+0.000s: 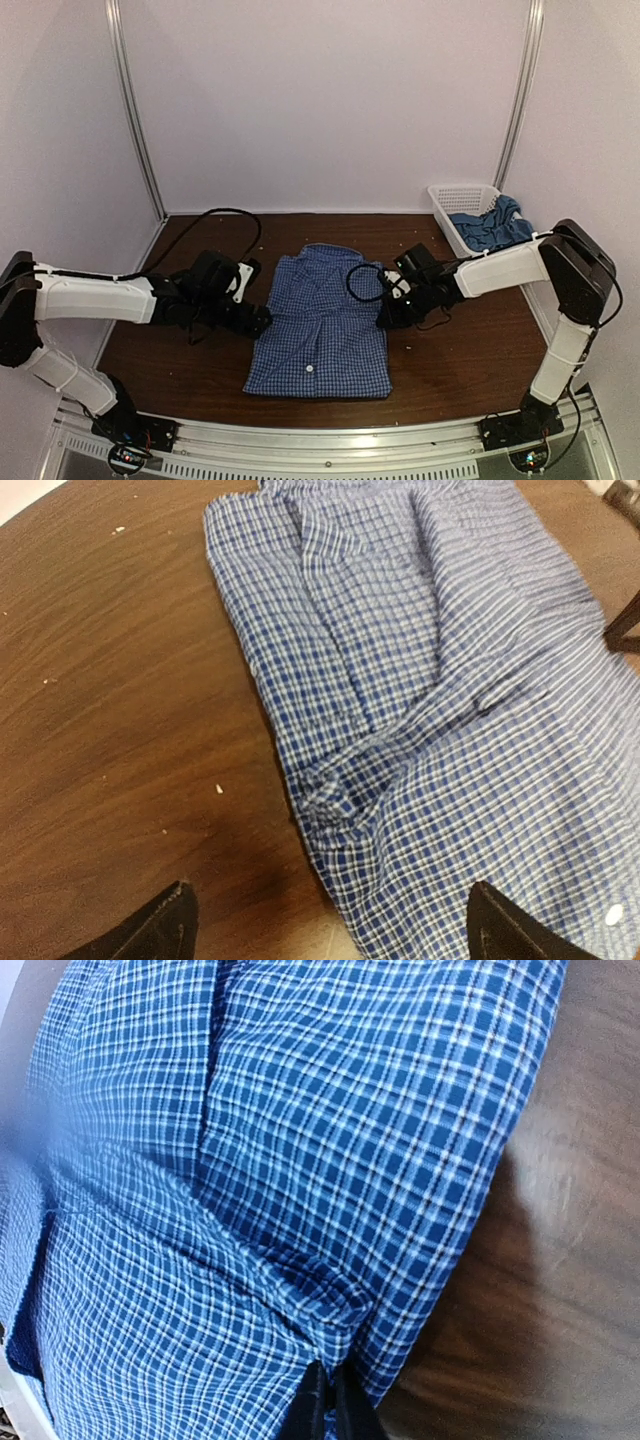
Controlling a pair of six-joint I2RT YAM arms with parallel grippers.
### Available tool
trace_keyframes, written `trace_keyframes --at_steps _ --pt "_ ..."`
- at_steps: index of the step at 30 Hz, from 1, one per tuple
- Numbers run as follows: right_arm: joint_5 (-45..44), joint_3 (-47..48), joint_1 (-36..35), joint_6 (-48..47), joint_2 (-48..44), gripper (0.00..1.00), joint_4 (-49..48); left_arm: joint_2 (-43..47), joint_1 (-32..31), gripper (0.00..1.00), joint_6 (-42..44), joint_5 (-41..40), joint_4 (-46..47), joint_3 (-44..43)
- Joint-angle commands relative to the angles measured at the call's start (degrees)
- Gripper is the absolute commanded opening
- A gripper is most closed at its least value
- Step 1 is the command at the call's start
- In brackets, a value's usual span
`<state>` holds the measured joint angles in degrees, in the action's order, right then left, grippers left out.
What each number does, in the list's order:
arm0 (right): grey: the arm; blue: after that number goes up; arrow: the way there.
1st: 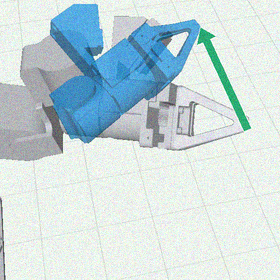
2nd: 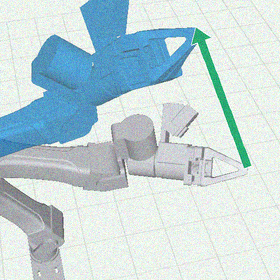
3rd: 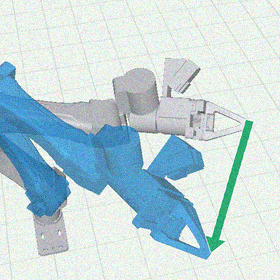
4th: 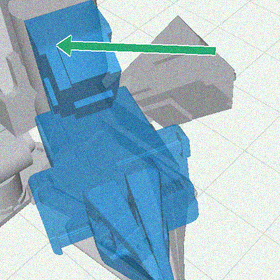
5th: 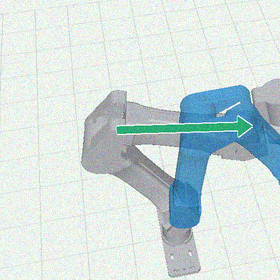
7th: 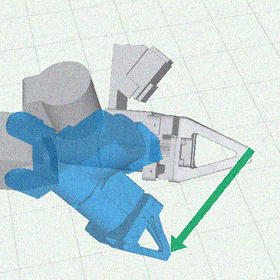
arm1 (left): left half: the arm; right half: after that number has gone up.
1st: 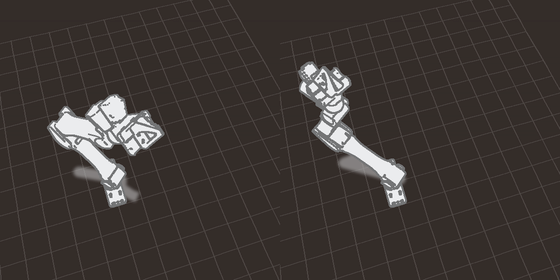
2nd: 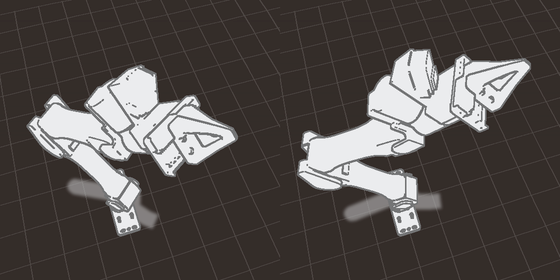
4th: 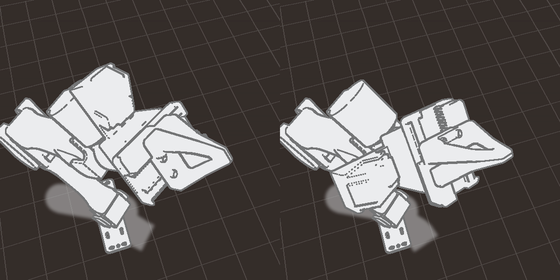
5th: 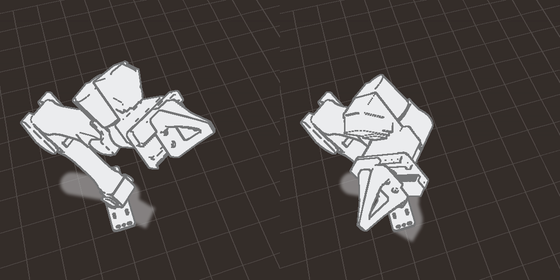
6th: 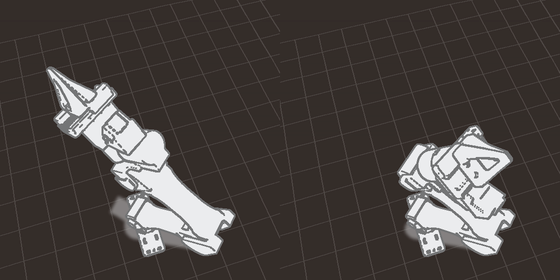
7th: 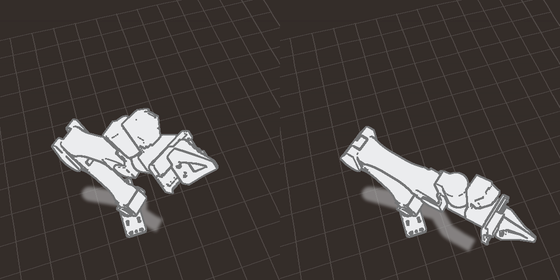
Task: Fold and stack the mixed laundry pile
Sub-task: Adjust the 2/3-rectangle-folded shirt at the center of the board, then pick up the 2/3-rectangle-folded shirt from the center of the board.
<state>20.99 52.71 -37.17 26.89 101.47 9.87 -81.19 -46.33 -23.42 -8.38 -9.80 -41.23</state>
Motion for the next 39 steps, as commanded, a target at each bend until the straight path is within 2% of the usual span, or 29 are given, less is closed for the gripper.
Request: trace_keyframes --at_steps 1,2,4,7,8,9,11,16,20,29,31,33,36,39 --pt "0.2 4.4 1.4 -3.7 2.0 0.18 3.6 5.2 2.1 0.98 3.4 13.0 4.6 -0.2" --pt "0.8 4.8 1.4 -3.7 0.7 0.27 4.5 6.1 1.5 0.98 3.8 14.0 4.9 -0.1" --pt "2.6 3.9 1.4 -3.8 -3.8 0.43 5.1 9.0 -2.8 0.98 6.2 10.2 4.5 0.6" --pt "6.0 3.7 0.9 -4.0 -11.1 0.6 4.7 13.0 -15.4 0.98 12.6 -2.8 4.9 2.5" --pt "7.7 4.5 0.7 -4.1 -12.3 0.62 4.3 13.6 -19.4 0.98 14.6 -6.3 5.3 3.0" --pt "10.0 5.6 0.5 -4.1 -12.5 0.62 4.4 13.6 -24.2 0.98 17.0 -9.3 5.7 3.6" --pt "15.4 8.5 -0.1 -4.4 -10.9 0.57 4.1 12.6 -29.8 0.97 21.4 -14.4 5.5 4.3" --pt "23.8 16.1 -4.1 -3.6 -1.7 0.4 2.2 3.8 -41.1 0.98 31.2 -26.0 4.8 3.1" --pt "26.4 21.9 -7.0 -4.7 6.6 0.31 2.7 -7.5 -44.5 0.97 35.4 -33.0 5.8 -0.6" --pt "26.5 29.9 -7.9 -8.4 21.8 0.2 5.4 -24.3 -44.0 0.83 41.5 -43.1 11.1 -8.6" --pt "25.9 30.7 -7.9 -9.0 23.9 0.19 5.9 -26.0 -42.9 0.77 40.8 -44.0 10.2 -9.7" --pt "25.6 30.5 -7.8 -9.2 25.3 0.18 5.8 -26.0 -41.4 0.65 40.1 -44.4 10.4 -9.3" --pt "25.9 29.6 -7.8 -9.1 26.1 0.16 5.2 -23.6 -39.5 0.38 40.2 -44.5 10.2 -8.8" --pt "26.1 27.9 -8.4 -8.9 25.0 0.15 4.6 -18.6 -39.6 0.06 40.3 -37.5 5.7 -9.0"
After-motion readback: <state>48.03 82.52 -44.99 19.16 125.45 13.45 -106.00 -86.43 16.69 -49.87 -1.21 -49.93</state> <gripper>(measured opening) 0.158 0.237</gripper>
